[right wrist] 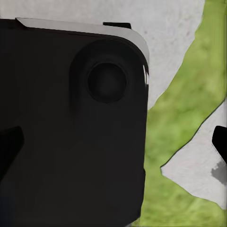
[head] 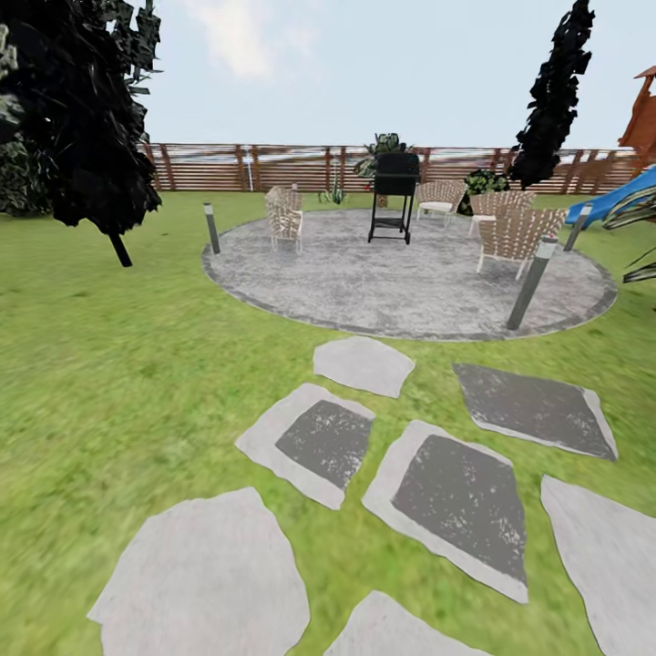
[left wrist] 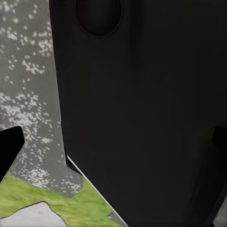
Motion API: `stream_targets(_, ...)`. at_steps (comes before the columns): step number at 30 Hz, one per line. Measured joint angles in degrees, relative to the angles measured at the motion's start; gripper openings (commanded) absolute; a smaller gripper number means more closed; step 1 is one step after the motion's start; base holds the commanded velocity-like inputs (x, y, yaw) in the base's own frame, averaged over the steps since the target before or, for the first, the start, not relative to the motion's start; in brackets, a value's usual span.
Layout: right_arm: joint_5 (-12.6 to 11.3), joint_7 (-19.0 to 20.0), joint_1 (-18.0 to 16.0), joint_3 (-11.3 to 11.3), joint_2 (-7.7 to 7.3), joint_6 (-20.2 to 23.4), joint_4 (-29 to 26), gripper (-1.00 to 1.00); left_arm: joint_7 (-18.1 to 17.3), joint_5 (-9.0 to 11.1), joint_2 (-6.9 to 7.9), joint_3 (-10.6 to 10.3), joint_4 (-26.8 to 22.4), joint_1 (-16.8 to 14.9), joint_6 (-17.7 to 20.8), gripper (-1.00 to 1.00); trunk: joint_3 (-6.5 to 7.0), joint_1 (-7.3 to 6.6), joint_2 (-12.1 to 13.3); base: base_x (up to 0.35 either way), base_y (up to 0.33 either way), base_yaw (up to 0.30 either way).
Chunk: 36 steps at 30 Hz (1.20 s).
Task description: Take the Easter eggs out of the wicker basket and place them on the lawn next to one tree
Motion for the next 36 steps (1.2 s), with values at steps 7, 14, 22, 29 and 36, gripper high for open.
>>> stream_targets(7, 0.0, 0.0, 0.0, 0.0, -0.02, 0.0, 0.0, 1.0, 0.0, 0.0, 0.0, 0.0, 0.0, 0.0, 0.0, 1.0, 0.0, 0.0, 0.0, 0.336, 0.0, 0.0)
stream_targets(14, 0.0, 0.0, 0.0, 0.0, -0.02, 0.0, 0.0, 1.0, 0.0, 0.0, -0.02, 0.0, 0.0, 0.0, 0.0, 1.0, 0.0, 0.0, 0.0, 0.336, 0.0, 0.0)
stream_targets(22, 0.0, 0.0, 0.0, 0.0, -0.03, 0.0, 0.0, 1.0, 0.0, 0.0, 0.0, 0.0, 0.0, 0.0, 0.0, 1.0, 0.0, 0.0, 0.0, 0.337, 0.0, 0.0)
stream_targets(29, 0.0, 0.0, 0.0, 0.0, -0.01, 0.0, 0.0, 1.0, 0.0, 0.0, 0.0, 0.0, 0.0, 0.0, 0.0, 1.0, 0.0, 0.0, 0.0, 0.337, 0.0, 0.0)
stream_targets(36, 0.0, 0.0, 0.0, 0.0, -0.01, 0.0, 0.0, 1.0, 0.0, 0.0, -0.08, 0.0, 0.0, 0.0, 0.0, 1.0, 0.0, 0.0, 0.0, 0.337, 0.0, 0.0)
